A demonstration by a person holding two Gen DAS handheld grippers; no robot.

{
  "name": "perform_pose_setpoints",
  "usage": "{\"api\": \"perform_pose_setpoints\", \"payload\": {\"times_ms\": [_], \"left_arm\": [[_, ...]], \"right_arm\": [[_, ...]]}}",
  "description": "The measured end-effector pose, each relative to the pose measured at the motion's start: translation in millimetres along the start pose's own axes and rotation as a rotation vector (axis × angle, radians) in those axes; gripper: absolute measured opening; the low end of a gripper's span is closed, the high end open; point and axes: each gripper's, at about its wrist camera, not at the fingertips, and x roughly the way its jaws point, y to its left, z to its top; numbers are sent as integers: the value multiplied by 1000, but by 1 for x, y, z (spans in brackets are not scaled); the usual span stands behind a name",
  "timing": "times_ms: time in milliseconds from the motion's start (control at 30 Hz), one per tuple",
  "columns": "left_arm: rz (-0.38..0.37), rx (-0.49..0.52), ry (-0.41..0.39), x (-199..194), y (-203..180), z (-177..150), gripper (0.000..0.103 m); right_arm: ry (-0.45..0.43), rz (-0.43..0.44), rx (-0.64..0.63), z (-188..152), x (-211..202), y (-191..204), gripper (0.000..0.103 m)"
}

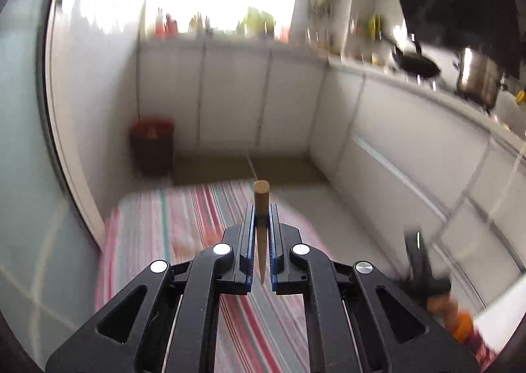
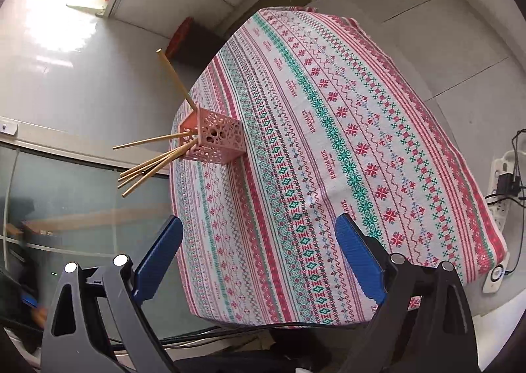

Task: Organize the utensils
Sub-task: 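Carry the chopstick over the basket and open the left tool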

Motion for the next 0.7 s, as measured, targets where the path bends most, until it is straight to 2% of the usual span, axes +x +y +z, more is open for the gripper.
{"api": "perform_pose_setpoints", "payload": {"times_ms": [100, 167, 300, 433, 500, 533, 600, 667, 700], "left_arm": [[39, 11, -42, 19, -12, 29, 6], [83, 13, -44, 41, -16, 36, 6], [126, -29, -15, 82, -11, 31, 6], [149, -87, 50, 116, 1, 7, 8], [145, -124, 91, 125, 10, -11, 21], [146, -140, 83, 119, 16, -16, 32], [156, -178, 36, 98, 24, -26, 45], [161, -233, -4, 72, 31, -37, 68], [164, -256, -19, 61, 35, -42, 72]], "right_arm": [[-4, -16, 19, 3, -1, -7, 91], [-7, -25, 28, 6, 0, -10, 91], [-7, -42, 18, 8, 1, -10, 91], [-1, -52, 5, 9, 6, -7, 91], [3, -52, 6, 9, 8, -7, 91], [2, -52, 4, 8, 8, -5, 91], [-7, -48, -8, 7, 9, -1, 91], [-30, -37, -28, 4, 7, 7, 91], [-51, -24, -42, 1, 4, 13, 91]]}}
